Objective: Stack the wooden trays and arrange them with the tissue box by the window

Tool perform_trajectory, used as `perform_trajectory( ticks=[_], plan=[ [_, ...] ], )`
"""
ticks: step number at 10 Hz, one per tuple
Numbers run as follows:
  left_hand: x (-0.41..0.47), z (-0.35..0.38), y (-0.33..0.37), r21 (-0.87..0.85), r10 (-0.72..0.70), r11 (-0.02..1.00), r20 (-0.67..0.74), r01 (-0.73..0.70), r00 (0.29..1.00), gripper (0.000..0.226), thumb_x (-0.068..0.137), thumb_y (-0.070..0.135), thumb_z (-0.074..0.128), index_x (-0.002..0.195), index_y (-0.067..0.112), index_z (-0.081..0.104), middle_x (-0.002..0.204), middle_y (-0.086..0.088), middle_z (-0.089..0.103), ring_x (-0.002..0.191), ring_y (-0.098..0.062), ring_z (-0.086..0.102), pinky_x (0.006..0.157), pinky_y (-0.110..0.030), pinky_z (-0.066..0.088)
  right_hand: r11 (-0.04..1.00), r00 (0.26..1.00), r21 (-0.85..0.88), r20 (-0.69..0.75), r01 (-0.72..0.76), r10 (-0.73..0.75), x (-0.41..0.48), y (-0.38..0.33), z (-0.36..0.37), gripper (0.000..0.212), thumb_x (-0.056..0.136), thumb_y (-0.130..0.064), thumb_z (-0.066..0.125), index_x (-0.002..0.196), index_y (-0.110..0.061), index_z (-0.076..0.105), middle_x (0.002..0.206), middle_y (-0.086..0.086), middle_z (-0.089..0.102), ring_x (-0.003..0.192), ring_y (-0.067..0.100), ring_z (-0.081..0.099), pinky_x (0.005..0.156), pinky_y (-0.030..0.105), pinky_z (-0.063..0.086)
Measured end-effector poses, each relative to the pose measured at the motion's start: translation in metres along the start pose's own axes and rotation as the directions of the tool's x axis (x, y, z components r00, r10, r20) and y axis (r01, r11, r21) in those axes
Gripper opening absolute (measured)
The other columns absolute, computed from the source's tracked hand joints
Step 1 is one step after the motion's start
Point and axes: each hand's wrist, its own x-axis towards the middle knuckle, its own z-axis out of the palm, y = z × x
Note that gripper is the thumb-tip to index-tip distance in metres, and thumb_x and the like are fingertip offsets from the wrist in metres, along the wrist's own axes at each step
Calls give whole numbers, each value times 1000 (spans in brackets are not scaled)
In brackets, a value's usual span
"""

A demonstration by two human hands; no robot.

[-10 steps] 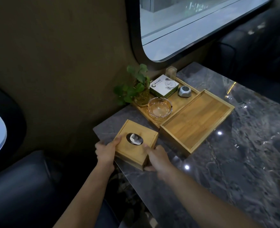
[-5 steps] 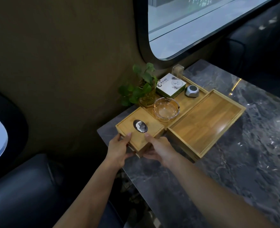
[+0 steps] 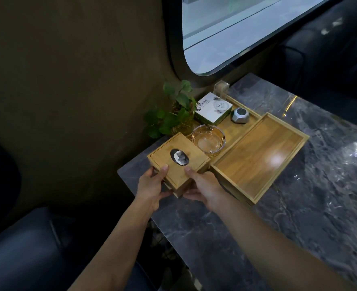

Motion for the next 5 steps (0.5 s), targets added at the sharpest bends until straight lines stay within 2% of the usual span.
perform_trajectory(
  ticks=[1,2,3,4,5],
  plan=[
    [1,0,0,19,5,1000,-6,-5,1000,17,88,22,57,105,22,56,104,-2,63,97,-20,58,73,-45,54,1000,1000,-17,0,-5,5,-3,-1,-1,44,84,-33,63,119,-9,50,116,16,62,99,30,63,62,34,61],
    [2,-2,-2,55,19,998,-24,-18,1000,17,87,24,58,104,23,57,108,-4,64,100,-22,60,74,-45,56,999,1000,-48,2,-21,21,-6,-2,-1,47,83,-37,64,119,-10,50,113,14,63,97,29,64,62,39,61],
    [2,-4,-1,73,9,997,-23,-8,1000,26,85,25,61,110,20,56,112,-5,65,101,-22,61,87,-49,54,993,999,-113,-29,-37,34,-12,-3,-5,53,82,-41,64,122,-11,49,116,14,62,94,27,64,62,41,60],
    [4,-3,5,178,27,984,-87,-11,996,42,85,31,60,123,14,50,125,-8,59,111,-24,55,101,-48,44,976,999,-219,-47,-12,1,-18,-7,-14,50,85,-40,61,123,-10,49,110,12,62,87,24,65,60,35,58],
    [-6,-5,13,294,271,937,-267,-189,925,51,88,32,55,134,16,38,142,-7,42,128,-24,40,107,-41,33,916,985,-386,-83,108,-151,-30,-15,-29,44,83,-42,61,117,-15,53,98,2,63,83,17,63,62,27,52]
  ],
)
